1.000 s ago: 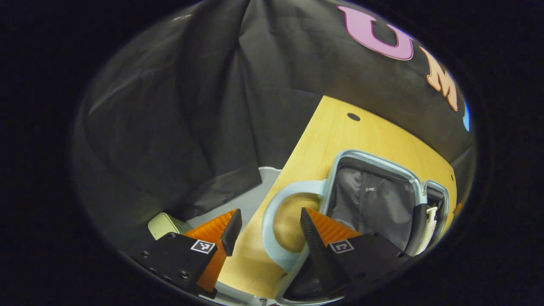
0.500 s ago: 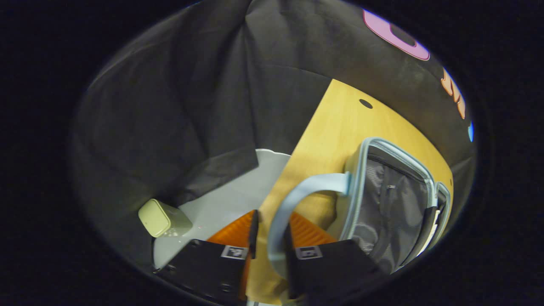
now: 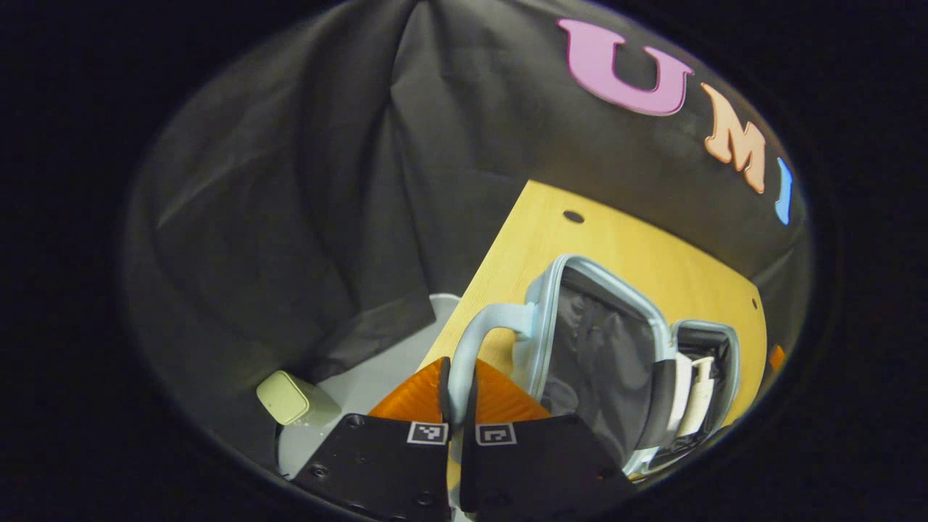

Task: First open the suitcase, pack the skin care products into it, and then close the suitcase.

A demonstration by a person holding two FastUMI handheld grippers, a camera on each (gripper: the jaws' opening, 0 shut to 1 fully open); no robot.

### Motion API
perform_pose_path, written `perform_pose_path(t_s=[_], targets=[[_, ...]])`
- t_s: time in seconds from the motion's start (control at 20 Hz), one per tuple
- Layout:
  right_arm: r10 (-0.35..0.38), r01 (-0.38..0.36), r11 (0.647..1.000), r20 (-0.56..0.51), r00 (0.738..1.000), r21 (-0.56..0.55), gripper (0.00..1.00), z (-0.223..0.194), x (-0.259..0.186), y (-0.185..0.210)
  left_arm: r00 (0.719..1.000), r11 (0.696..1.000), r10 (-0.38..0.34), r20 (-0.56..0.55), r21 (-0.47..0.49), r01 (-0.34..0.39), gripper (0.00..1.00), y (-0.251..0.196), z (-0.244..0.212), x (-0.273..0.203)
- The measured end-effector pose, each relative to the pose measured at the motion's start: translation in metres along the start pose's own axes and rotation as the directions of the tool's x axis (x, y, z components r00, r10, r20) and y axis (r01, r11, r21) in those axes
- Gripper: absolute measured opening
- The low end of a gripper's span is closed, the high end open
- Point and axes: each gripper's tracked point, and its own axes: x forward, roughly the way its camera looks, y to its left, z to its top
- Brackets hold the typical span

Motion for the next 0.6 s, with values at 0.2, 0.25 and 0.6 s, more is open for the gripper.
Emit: perform_pose_path(t_s=[0.2,0.25,0.6], targets=[[0.059,-0.057,0.997,0.045,0.997,-0.052,0.98,0.018,-0.016,-0.008,0.995,0.999,-0.027,0.091,0.025,0.024,0.0,-0.047,0.03,-0.058],[0.068,-0.064,0.996,0.053,0.996,-0.062,0.98,0.022,-0.021,-0.013,0.994,0.999,-0.035,0.104,0.025,0.033,0.0,-0.062,0.034,-0.07],[0.089,-0.082,0.994,0.103,0.991,-0.067,0.98,0.036,-0.063,-0.052,0.973,0.987,-0.138,0.183,0.112,0.118,0.0,-0.161,0.05,-0.134]])
